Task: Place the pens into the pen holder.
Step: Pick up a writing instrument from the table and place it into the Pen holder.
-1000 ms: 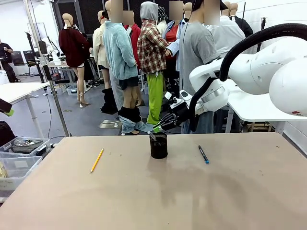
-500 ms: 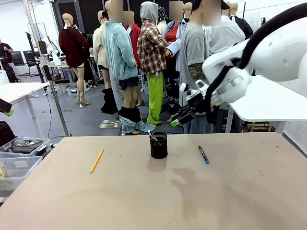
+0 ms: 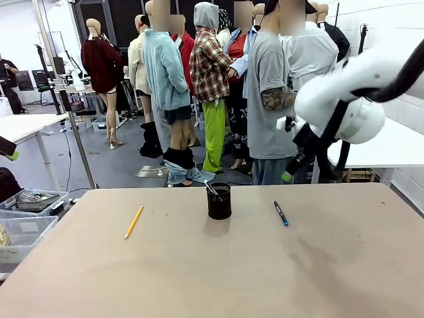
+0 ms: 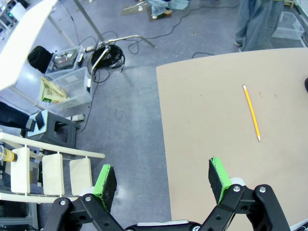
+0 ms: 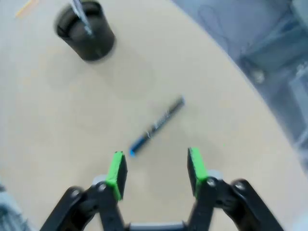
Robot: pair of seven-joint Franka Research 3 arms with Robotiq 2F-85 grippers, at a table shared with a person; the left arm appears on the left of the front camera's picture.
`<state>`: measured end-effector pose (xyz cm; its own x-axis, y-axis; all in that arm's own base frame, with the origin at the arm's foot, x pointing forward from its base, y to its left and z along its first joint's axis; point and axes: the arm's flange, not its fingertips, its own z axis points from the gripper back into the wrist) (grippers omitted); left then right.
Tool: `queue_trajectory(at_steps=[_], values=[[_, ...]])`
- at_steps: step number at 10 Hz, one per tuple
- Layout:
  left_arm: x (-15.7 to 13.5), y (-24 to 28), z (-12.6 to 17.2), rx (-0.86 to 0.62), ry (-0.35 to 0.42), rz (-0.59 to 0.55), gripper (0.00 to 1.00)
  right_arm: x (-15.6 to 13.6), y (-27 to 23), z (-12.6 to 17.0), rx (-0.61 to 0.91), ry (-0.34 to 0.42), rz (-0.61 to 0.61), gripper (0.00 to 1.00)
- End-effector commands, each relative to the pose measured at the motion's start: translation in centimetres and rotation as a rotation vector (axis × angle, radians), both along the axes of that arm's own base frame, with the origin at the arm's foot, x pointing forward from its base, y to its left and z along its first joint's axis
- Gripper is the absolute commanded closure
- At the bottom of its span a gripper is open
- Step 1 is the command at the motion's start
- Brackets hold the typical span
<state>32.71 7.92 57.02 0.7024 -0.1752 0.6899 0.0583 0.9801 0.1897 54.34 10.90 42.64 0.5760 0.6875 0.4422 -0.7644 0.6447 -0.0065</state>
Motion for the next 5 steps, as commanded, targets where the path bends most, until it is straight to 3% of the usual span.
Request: queue_trajectory(at_steps=[1,5], values=[[0.2,0.0,0.0,0.003,-0.01,0.003,0.0,1.7,3.1,2.8,-0.112,0.23,-0.143,0.36],[0.2,0.0,0.0,0.003,-0.01,0.003,0.0,5.4,5.9,0.4,-0.212,0.381,-0.261,0.36]])
